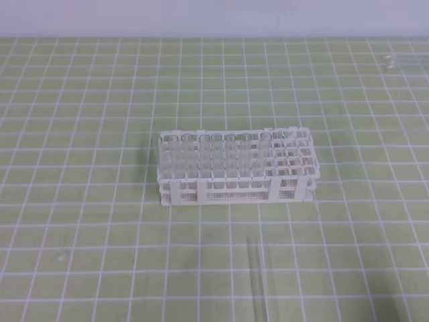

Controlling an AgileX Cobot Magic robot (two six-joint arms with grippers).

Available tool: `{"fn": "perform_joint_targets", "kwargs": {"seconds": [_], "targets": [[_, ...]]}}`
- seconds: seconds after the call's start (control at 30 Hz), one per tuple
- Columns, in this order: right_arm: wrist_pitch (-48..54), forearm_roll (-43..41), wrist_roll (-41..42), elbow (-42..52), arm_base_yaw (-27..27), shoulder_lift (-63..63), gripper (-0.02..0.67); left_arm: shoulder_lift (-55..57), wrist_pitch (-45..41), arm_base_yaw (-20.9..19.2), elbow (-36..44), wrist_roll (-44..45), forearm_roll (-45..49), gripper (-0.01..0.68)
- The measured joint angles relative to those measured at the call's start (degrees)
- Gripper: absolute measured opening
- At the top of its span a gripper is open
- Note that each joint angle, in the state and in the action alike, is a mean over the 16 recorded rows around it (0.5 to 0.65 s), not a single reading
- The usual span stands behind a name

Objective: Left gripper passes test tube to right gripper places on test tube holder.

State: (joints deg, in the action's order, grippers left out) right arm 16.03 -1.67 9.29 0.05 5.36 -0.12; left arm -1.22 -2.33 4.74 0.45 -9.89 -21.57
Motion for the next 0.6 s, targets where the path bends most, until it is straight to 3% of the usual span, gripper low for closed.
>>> {"fn": "perform_joint_targets", "kwargs": {"seconds": [0.3,0.6], "targets": [[0.00,0.00,0.00,0.00,0.00,0.00,-0.018,-0.25,4.16,0.00,0.02,-7.43,-5.88,0.000],[0.00,0.00,0.00,0.00,0.00,0.00,-0.018,-0.31,-4.95,-0.01,-2.90,-9.10,-6.76,0.000]]}}
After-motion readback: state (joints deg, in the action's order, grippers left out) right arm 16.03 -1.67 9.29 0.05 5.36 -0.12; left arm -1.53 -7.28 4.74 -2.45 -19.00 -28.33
